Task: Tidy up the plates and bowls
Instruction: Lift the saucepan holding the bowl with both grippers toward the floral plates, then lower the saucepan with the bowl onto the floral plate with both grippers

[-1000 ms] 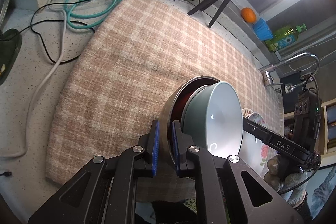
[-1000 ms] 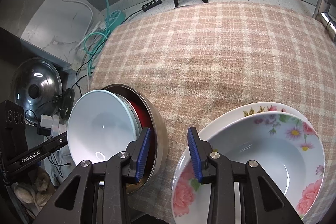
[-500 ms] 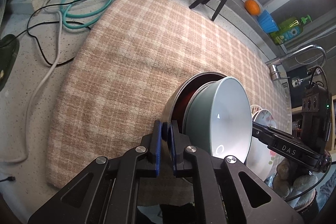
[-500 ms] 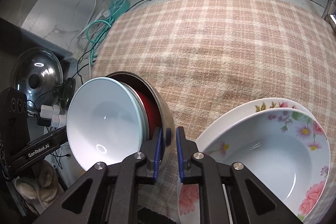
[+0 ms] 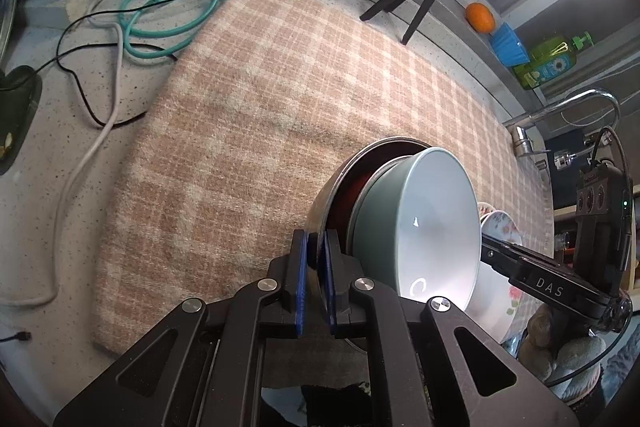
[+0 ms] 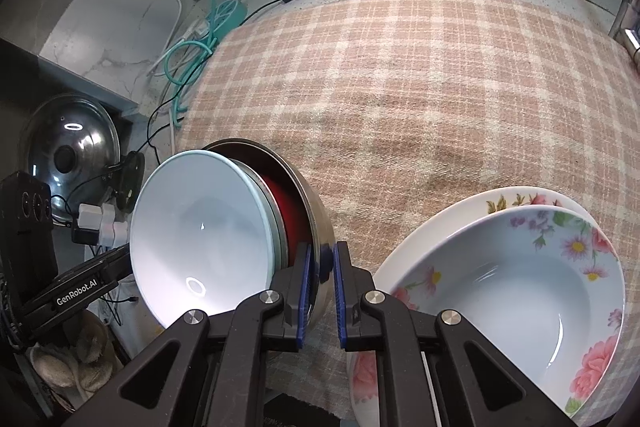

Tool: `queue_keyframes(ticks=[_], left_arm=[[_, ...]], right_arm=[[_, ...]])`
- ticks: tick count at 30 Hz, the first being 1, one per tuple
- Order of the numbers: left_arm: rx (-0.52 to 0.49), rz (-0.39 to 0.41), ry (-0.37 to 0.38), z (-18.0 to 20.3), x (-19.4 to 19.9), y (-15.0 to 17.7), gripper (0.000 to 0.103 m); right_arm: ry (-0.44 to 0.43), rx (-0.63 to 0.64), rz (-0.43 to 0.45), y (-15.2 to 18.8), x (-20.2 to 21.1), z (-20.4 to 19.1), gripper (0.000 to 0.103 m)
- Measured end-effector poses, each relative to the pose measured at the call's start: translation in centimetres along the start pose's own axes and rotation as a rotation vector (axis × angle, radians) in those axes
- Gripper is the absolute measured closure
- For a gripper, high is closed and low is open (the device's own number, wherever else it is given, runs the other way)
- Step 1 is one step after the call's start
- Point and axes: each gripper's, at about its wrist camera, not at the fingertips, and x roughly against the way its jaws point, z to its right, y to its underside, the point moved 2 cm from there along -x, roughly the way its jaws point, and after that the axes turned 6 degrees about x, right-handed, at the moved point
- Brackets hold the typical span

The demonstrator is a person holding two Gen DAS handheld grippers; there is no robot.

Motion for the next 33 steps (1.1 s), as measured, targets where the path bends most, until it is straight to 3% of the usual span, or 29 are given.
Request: queue_keyframes(ticks=[18,33], left_arm=[[-0.085,0.054,0.055,4.6,3.4,-0.4,0.097],[-0.219,-0.01,0.127,11.2,1.9,1.6,0.096]], right_arm=[[0.006,-0.04,0.097,0.7,6.4,0.2,0.093],[0.059,-0.152,0.164,4.8,12.2,4.9,0.093]])
